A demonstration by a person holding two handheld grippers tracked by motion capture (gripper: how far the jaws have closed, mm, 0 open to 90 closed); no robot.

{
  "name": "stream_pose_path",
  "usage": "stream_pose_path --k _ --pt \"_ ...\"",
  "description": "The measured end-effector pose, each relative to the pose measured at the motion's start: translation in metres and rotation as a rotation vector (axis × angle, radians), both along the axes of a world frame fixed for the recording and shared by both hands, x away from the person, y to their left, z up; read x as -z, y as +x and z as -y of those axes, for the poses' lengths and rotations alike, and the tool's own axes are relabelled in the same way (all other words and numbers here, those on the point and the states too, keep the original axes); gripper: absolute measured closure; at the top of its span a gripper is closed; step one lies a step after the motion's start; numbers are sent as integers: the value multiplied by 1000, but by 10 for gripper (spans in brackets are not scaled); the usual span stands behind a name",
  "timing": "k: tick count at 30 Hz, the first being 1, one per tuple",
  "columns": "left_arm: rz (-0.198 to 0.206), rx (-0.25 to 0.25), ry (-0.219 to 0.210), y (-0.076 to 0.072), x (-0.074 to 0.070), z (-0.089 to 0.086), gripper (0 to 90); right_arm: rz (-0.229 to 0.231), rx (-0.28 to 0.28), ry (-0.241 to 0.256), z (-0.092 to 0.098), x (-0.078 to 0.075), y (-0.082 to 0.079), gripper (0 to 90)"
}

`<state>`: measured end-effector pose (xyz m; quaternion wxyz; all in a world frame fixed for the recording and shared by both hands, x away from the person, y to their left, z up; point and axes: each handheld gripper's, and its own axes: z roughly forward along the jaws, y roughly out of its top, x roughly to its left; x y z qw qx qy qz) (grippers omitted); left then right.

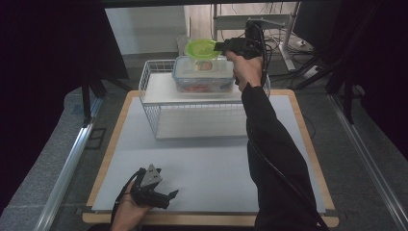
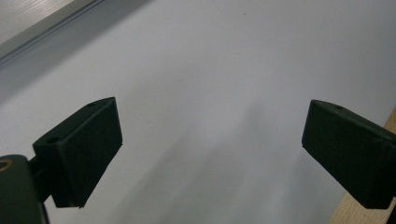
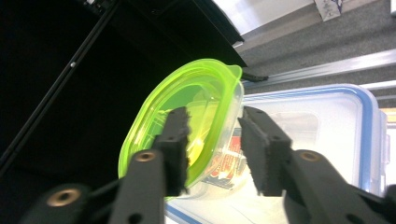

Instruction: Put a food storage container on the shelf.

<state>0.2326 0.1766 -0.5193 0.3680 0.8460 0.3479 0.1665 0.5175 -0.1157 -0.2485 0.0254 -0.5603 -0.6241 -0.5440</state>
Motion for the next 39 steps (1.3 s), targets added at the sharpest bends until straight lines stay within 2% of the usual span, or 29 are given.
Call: stream_pose_path --k 3,6,7,11,16,23,28,39 --pt "1 0 1 0 0 0 47 22 -11 0 1 -2 -2 486" --pt "4 3 4 0 0 0 47 48 -32 4 3 -3 -4 438" --pt "0 -1 1 0 0 0 47 74 -59 -6 5 -4 -7 391" --pt "3 1 4 0 0 0 47 105 -98 -30 9 -4 -13 326" --pt "1 0 4 0 1 1 47 125 -144 -37 14 0 -20 264" --pt "2 0 2 0 0 0 45 145 -173 -26 26 5 -29 225" --pt "9 10 -24 0 -1 0 42 169 -212 -36 37 16 -42 208" --pt "4 17 -42 0 -1 -1 35 204 -258 -79 56 34 -69 163"
